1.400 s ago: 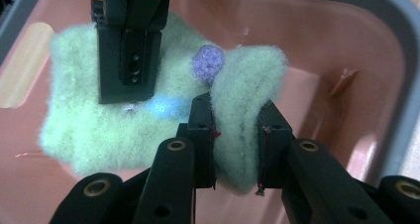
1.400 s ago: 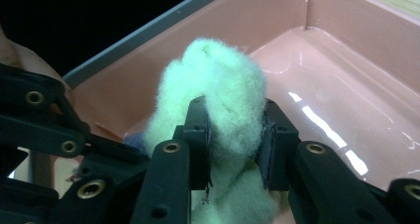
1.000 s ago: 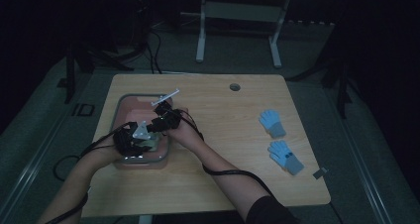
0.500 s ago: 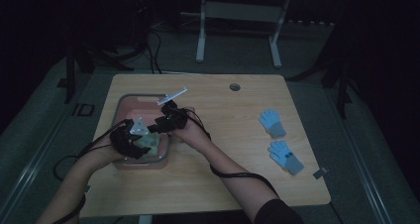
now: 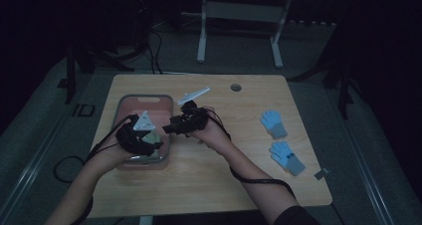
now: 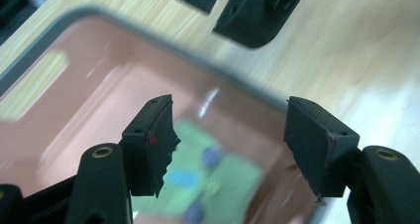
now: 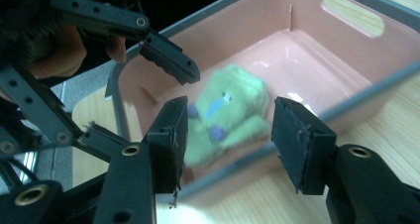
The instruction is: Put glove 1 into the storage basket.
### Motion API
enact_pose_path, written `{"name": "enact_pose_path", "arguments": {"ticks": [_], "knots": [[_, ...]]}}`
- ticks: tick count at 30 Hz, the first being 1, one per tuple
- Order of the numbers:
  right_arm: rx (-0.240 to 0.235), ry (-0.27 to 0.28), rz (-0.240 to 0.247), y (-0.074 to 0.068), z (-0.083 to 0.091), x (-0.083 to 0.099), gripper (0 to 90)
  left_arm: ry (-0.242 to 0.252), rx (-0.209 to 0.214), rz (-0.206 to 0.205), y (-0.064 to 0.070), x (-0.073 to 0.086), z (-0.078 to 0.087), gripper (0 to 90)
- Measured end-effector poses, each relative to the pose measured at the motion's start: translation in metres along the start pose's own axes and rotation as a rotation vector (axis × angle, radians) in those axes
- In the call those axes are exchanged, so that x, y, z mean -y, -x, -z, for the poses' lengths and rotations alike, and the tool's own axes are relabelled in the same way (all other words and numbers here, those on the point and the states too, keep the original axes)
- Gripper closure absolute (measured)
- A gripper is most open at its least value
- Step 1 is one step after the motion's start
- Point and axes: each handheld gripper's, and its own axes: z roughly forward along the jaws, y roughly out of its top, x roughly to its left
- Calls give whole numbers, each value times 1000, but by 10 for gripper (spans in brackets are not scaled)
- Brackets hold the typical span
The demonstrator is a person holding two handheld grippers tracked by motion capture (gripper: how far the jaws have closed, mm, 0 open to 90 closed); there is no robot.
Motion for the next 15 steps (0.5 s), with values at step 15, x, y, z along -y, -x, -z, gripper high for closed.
{"name": "enact_pose_path", "arguments": {"ticks": [15], "knots": [[83, 24, 18, 16, 65, 45, 489, 5, 79, -74, 48, -44, -19, 362]]}}
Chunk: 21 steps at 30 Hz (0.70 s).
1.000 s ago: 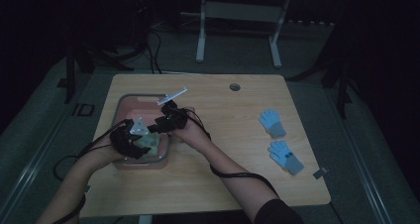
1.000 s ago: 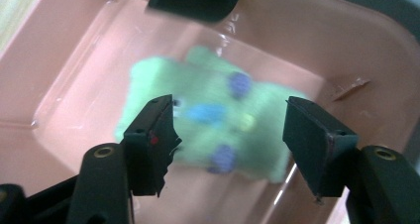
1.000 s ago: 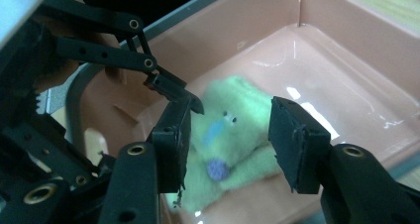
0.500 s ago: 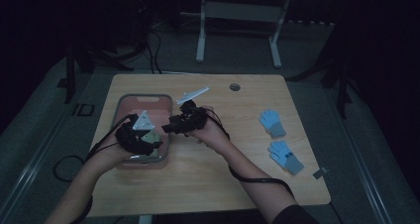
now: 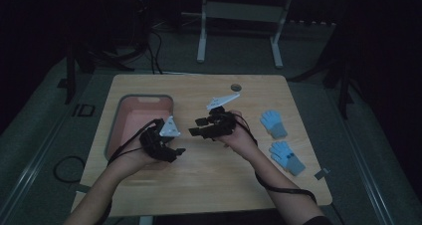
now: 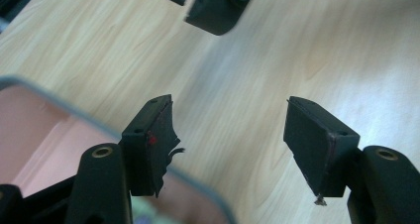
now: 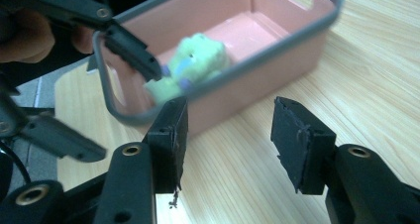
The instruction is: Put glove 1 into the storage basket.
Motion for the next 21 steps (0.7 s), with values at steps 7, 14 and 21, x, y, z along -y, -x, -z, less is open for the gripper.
{"name": "enact_pose_path", "arguments": {"ticks": [7, 14, 21], "knots": [[38, 5, -7, 12, 23, 23, 491, 10, 56, 0, 13, -9, -15, 279], [63, 9, -19, 21, 42, 44, 491, 18, 78, -29, 34, -15, -32, 254], [85, 4, -42, 31, 56, 62, 489, 24, 127, -50, 54, -13, -52, 263]]}}
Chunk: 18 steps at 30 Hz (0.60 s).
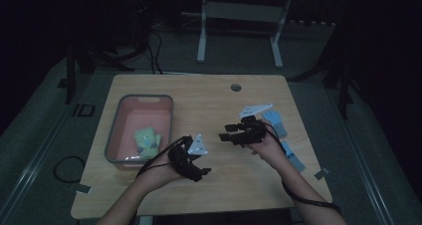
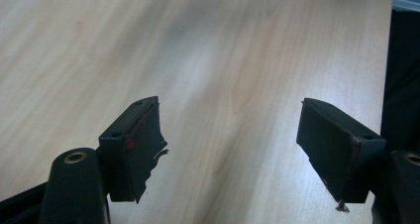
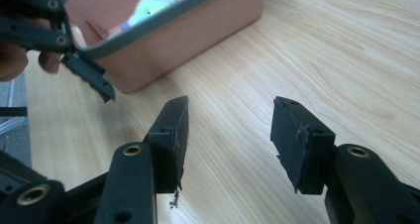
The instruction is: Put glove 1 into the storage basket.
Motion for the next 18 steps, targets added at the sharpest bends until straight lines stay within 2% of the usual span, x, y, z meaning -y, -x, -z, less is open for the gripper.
{"name": "enact_pose_path", "arguments": {"ticks": [5, 8, 14, 15, 18], "knots": [[21, -3, -14, 10, 7, 17, 486, -18, 7, -4, 8, 6, -13, 265], [40, -6, -25, 16, 11, 26, 484, -20, -6, -13, 12, 9, -19, 264], [68, -3, -40, 26, 19, 43, 482, -5, -16, 6, 21, 19, -34, 265], [78, -4, -41, 28, 21, 46, 482, 8, -26, 29, 22, 25, -40, 265], [122, 0, -31, 35, 29, 57, 487, 37, -32, 62, 22, 33, -44, 264]]}}
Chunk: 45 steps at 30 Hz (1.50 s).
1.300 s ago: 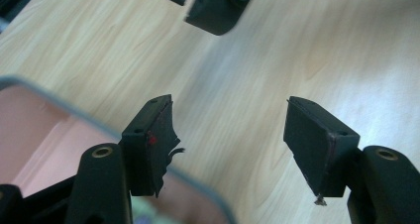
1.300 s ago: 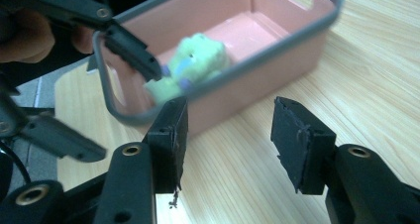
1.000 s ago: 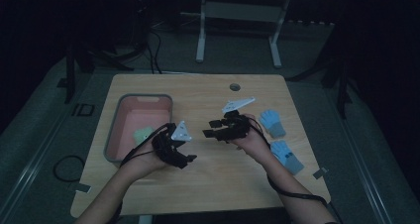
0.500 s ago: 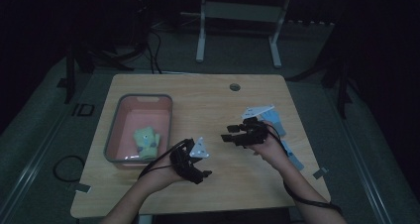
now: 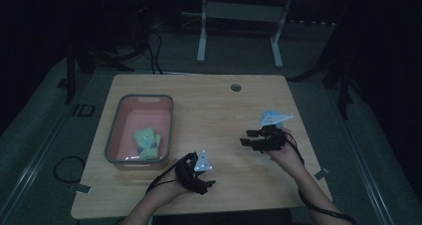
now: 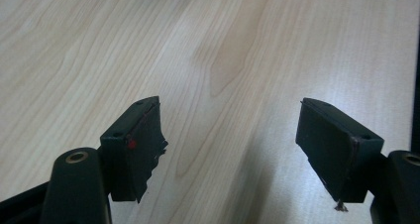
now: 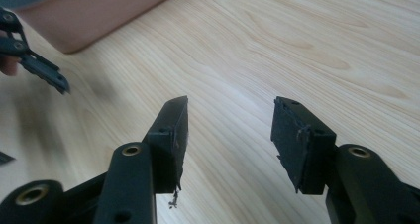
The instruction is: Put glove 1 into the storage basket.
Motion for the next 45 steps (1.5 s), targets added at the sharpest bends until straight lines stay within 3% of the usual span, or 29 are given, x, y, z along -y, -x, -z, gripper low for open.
{"name": "enact_pose_path", "arguments": {"ticks": [12, 22, 27, 29, 34, 38, 42, 45], "knots": [[92, 6, -15, 28, 17, 16, 506, 15, -55, 33, 1, 15, -4, 264], [179, 32, -91, 62, 33, 23, 539, 27, -80, 62, 6, 26, 0, 264], [249, 51, -92, 82, 39, 22, 614, 36, -103, 60, 7, 26, 2, 264], [257, 63, -98, 91, 41, 23, 630, 46, -101, 63, 7, 26, 4, 264], [287, 19, -87, 107, 38, 25, 638, 47, -99, 77, 4, 29, 5, 264], [303, -34, -97, 123, 25, 35, 638, 47, -100, 77, 4, 30, 5, 264], [306, -72, -99, 130, 15, 40, 638, 47, -94, 74, 4, 30, 5, 264], [322, -135, -112, 134, 6, 45, 643, 47, -95, 67, 5, 30, 5, 264]]}}
